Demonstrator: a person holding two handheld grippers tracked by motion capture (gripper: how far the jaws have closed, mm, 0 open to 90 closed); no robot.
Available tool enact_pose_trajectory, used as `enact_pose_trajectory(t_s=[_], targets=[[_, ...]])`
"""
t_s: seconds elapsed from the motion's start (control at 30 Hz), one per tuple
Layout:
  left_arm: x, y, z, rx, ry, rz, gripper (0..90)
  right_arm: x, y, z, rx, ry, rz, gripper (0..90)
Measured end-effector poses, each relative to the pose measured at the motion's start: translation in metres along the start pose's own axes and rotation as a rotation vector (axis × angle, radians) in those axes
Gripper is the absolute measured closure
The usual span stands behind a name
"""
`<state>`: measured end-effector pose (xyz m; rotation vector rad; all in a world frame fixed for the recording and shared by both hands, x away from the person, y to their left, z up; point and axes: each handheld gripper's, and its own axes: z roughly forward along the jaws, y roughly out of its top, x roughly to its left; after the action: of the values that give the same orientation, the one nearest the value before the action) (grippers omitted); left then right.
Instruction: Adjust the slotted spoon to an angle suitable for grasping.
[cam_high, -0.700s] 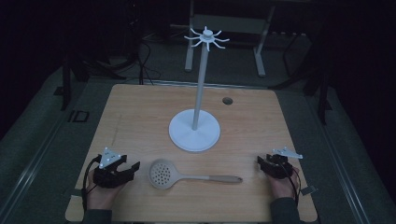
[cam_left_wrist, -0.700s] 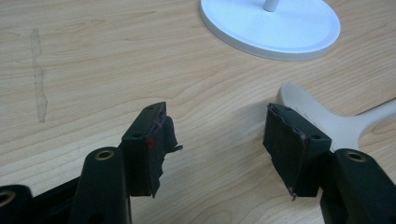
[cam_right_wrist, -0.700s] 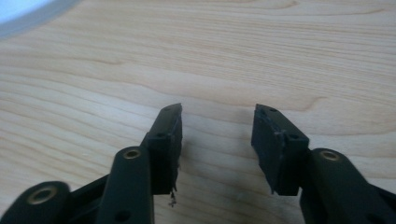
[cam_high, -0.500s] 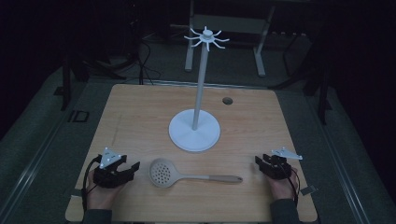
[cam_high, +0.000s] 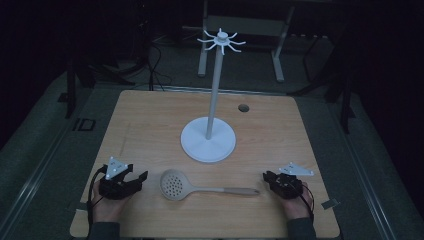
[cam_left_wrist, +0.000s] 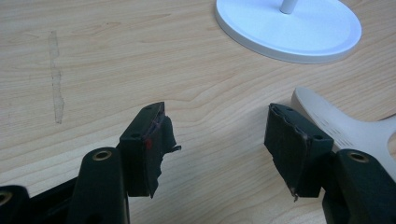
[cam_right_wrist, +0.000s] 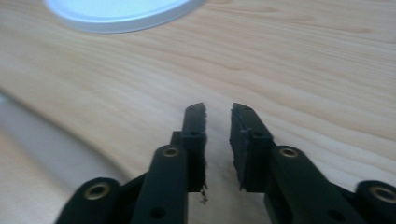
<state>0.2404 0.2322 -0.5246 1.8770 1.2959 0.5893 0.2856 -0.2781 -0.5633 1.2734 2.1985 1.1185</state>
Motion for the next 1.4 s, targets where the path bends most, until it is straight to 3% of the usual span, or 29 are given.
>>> enact_pose_trajectory(t_s=[0.07,0.17,0.37,0.57,0.7,0.93,1.07,1.4], targets=[[0.0,0.0,0.0,0.0,0.0,0.0,39.3,0.003,0.0,0.0,0.0,0.014,-0.003,79.8],[0.0,0.0,0.001,0.001,-0.002,0.002,39.3,0.02,-0.001,-0.004,-0.013,0.084,-0.036,88.8],[-0.001,0.0,0.001,0.002,-0.003,0.002,39.4,0.037,-0.003,-0.008,-0.018,0.152,-0.085,90.0],[-0.002,0.0,0.002,0.007,-0.007,0.006,39.4,0.05,-0.012,-0.011,0.011,0.179,-0.137,89.9],[-0.002,0.0,0.002,0.008,-0.007,0.005,39.3,0.054,-0.018,-0.013,0.039,0.191,-0.145,89.9],[-0.003,0.0,0.003,0.011,-0.009,0.005,39.3,0.055,-0.021,-0.008,0.084,0.184,-0.154,89.8],[-0.003,0.0,0.003,0.012,-0.007,0.002,39.3,0.053,-0.019,-0.005,0.072,0.178,-0.145,89.9],[-0.005,0.0,0.008,0.026,-0.009,0.012,39.3,0.048,-0.004,0.013,0.07,0.107,-0.158,89.9]])
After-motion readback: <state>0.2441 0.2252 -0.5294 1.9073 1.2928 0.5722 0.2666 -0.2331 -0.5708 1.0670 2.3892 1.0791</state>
